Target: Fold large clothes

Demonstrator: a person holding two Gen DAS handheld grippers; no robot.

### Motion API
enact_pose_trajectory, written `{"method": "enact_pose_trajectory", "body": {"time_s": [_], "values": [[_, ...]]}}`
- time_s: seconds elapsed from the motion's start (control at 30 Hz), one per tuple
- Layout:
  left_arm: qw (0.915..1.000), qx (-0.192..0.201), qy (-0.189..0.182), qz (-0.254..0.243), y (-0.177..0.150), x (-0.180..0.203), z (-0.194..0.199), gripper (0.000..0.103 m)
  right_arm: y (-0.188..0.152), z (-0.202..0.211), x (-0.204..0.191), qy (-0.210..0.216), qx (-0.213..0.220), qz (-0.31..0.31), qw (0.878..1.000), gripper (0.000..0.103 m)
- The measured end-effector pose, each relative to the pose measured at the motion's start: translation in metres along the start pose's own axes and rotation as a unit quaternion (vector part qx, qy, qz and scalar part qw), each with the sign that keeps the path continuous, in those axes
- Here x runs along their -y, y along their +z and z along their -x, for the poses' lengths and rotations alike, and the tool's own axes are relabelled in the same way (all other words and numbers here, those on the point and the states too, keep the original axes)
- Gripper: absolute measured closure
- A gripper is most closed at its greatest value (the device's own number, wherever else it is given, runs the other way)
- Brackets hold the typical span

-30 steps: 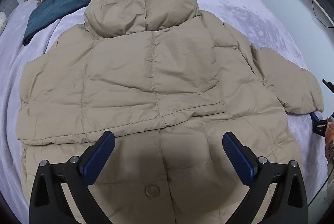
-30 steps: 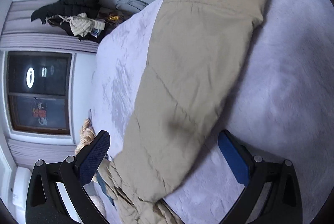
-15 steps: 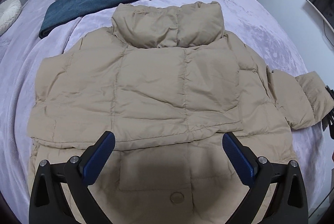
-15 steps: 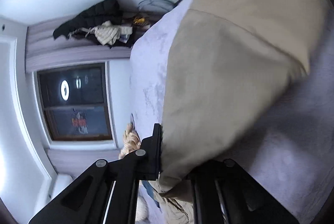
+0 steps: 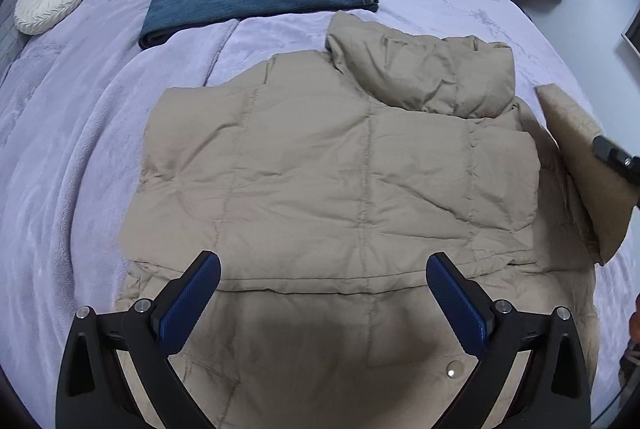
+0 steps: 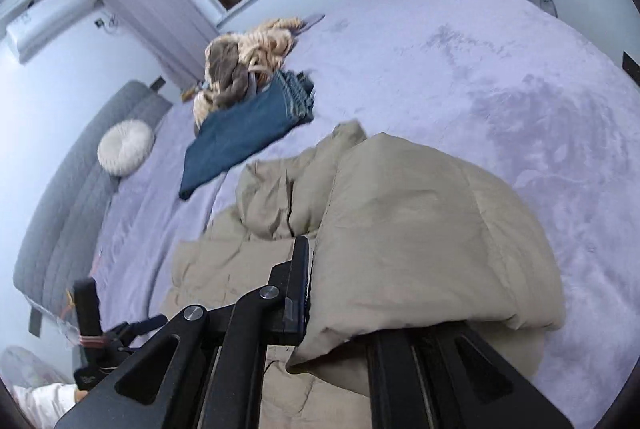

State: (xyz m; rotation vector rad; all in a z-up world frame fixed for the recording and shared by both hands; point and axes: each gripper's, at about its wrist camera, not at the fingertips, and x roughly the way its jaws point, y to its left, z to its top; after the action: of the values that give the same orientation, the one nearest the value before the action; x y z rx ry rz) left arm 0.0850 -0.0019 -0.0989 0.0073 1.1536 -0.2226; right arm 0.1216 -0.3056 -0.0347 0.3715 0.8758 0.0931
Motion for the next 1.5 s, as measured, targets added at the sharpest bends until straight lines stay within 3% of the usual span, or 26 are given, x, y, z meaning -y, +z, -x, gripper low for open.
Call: {"method": "enact_pose_trajectory", "body": {"time_s": [0.07, 0.1, 0.27, 0.3, 0.37, 0.4, 0.43, 0.47, 0.57, 0.63, 0.77, 0.8, 0.87, 0.9, 0.93, 0.97, 1.13, 1.27, 1.3, 1.33, 1.37, 1.4, 1.5], "values": [[1.0000, 0.001, 0.003, 0.000, -0.001, -0.007, -0.001, 0.000, -0.017, -0.024, -0.008, -0.011, -0.027, 0.004, 1.000, 0.094], [1.0000, 0.001, 0.005, -0.001, -0.002, -0.011, -0.003, 0.000, -0.049, -0.030, -0.011, -0.014, -0.039, 0.004, 0.999, 0.094], [0.9998, -0.003, -0.010, -0.016, -0.003, -0.013, -0.008, 0.000, -0.090, -0.070, 0.005, -0.047, -0.097, -0.014, 0.994, 0.093], [0.9997, -0.003, -0.015, -0.020, -0.004, -0.011, -0.008, 0.000, -0.094, -0.076, 0.007, -0.059, -0.109, -0.017, 0.992, 0.089], [0.9993, -0.002, -0.024, -0.028, -0.002, -0.007, -0.007, 0.000, -0.095, -0.079, 0.012, -0.063, -0.119, -0.027, 0.991, 0.065], [0.9992, -0.001, -0.028, -0.030, -0.001, -0.006, -0.006, 0.000, -0.096, -0.073, 0.016, -0.053, -0.121, -0.038, 0.990, 0.040], [0.9991, 0.001, -0.030, -0.031, 0.000, -0.005, -0.005, 0.000, -0.095, -0.067, 0.016, -0.043, -0.121, -0.051, 0.990, 0.025], [0.9991, 0.003, -0.032, -0.030, 0.003, -0.005, -0.005, 0.000, -0.095, -0.058, 0.017, -0.038, -0.115, -0.061, 0.991, 0.024], [0.9991, 0.010, -0.036, -0.021, 0.011, -0.011, -0.004, 0.000, -0.095, -0.024, 0.025, -0.036, -0.084, -0.098, 0.991, 0.024], [0.9991, 0.013, -0.037, -0.014, 0.017, -0.017, -0.005, 0.000, -0.099, -0.005, 0.044, -0.036, -0.060, -0.153, 0.986, 0.023], [0.9992, 0.021, -0.034, -0.008, 0.025, -0.028, -0.004, 0.000, -0.103, 0.013, 0.095, -0.011, -0.010, -0.286, 0.958, 0.024], [0.9991, 0.023, -0.034, -0.005, 0.027, -0.033, -0.003, 0.000, -0.102, 0.015, 0.103, -0.001, 0.007, -0.308, 0.951, 0.028], [0.9989, 0.022, -0.040, 0.005, 0.030, -0.041, -0.002, 0.000, -0.098, 0.019, 0.112, 0.022, 0.047, -0.343, 0.938, 0.053], [0.9987, 0.023, -0.044, 0.013, 0.031, -0.048, -0.002, 0.000, -0.094, 0.018, 0.112, 0.031, 0.056, -0.348, 0.935, 0.074], [0.9984, 0.024, -0.048, 0.018, 0.032, -0.053, -0.001, 0.000, -0.089, 0.015, 0.109, 0.037, 0.058, -0.343, 0.937, 0.087], [0.9980, 0.026, -0.053, 0.022, 0.032, -0.057, 0.000, 0.000, -0.082, 0.010, 0.100, 0.043, 0.055, -0.324, 0.943, 0.089], [0.9953, 0.032, -0.081, 0.043, 0.033, -0.073, 0.004, 0.000, -0.050, -0.013, 0.013, 0.056, 0.001, -0.138, 0.989, 0.089], [0.9877, 0.024, -0.135, 0.075, 0.035, -0.080, 0.004, 0.000, -0.061, -0.052, -0.054, 0.043, -0.070, -0.020, 0.996, 0.087], [0.9847, 0.021, -0.153, 0.081, 0.036, -0.081, 0.003, 0.000, -0.068, -0.063, -0.064, 0.037, -0.092, -0.006, 0.995, 0.074], [0.9819, 0.018, -0.168, 0.085, 0.036, -0.081, 0.003, 0.000, -0.076, -0.075, -0.073, 0.030, -0.120, 0.003, 0.992, 0.053], [0.9793, 0.015, -0.182, 0.087, 0.037, -0.080, 0.003, 0.000, -0.085, -0.081, -0.075, 0.028, -0.135, 0.005, 0.990, 0.044], [0.9752, 0.012, -0.203, 0.088, 0.038, -0.078, 0.003, 0.000, -0.092, -0.084, -0.076, 0.030, -0.148, 0.001, 0.989, 0.038], [0.9660, 0.002, -0.246, 0.081, 0.043, -0.067, -0.002, 0.000, -0.113, -0.075, -0.064, 0.036, -0.163, -0.018, 0.986, 0.038]]}}
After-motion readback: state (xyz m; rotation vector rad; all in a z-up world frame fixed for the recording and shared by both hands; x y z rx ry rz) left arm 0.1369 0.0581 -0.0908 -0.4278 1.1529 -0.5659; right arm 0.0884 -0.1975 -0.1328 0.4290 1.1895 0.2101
